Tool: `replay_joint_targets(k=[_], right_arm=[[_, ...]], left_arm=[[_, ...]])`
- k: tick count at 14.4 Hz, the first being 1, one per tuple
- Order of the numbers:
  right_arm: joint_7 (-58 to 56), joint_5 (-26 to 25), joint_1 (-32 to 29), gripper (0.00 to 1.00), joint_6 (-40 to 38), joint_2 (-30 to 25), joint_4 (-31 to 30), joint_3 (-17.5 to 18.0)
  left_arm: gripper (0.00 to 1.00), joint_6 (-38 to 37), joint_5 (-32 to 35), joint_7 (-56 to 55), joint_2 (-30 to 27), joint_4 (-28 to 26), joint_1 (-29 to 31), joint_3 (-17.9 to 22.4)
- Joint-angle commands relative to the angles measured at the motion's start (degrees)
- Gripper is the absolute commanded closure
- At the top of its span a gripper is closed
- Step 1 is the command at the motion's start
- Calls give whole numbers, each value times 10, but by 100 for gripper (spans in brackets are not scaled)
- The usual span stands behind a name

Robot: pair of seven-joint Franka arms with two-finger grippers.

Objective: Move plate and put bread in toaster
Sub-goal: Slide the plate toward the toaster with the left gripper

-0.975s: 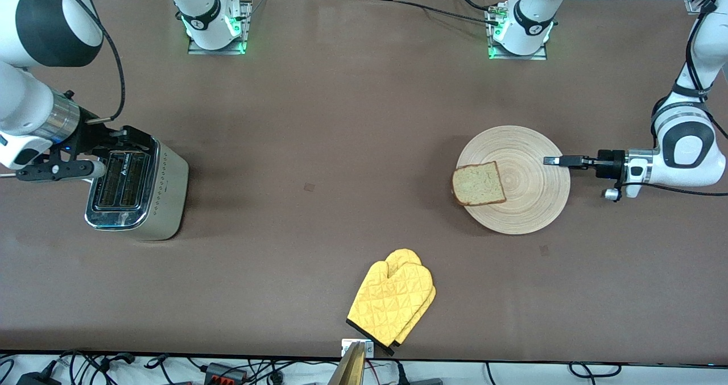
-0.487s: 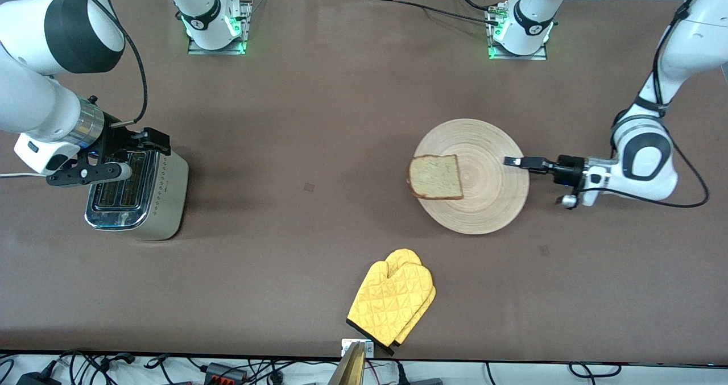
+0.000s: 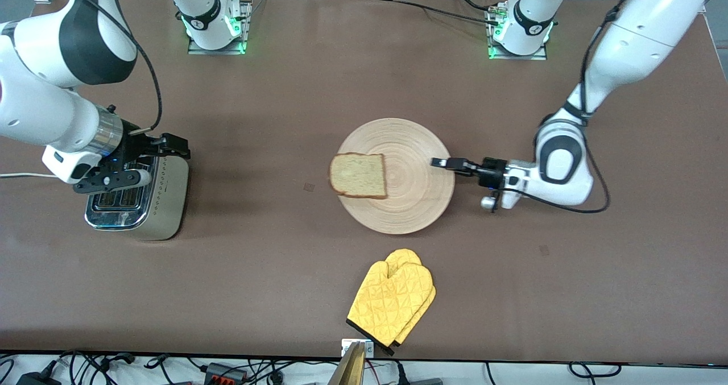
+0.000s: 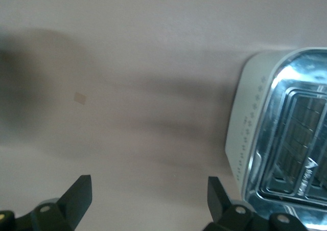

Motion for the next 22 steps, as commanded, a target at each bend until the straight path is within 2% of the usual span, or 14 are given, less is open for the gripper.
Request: replay_joint_targets(k=[1, 5, 8, 11, 13, 19, 22], right_arm=[[0, 7, 1, 0, 11, 0, -5, 0], [0, 7, -1, 0, 23, 2, -8, -1], [-1, 30, -1, 0, 50, 11, -31, 0], [-8, 43, -3, 0, 49, 8, -40, -1], [-7, 44, -4, 0, 47, 13, -40, -1], [1, 44, 0, 0, 64, 43, -35, -1], [2, 46, 6, 0, 76, 58, -35, 0]], left_arm=[[100, 8, -46, 12, 34, 38, -53, 0], [100, 78, -49, 5, 55, 53, -123, 2], [100, 84, -90, 5, 86, 74, -153, 3], [99, 135, -123, 5, 100, 95, -197, 5], [99, 137, -125, 5, 121, 109, -200, 5], [99, 142, -116, 13, 120, 106, -198, 20], [99, 137, -63, 12, 119, 102, -188, 27]])
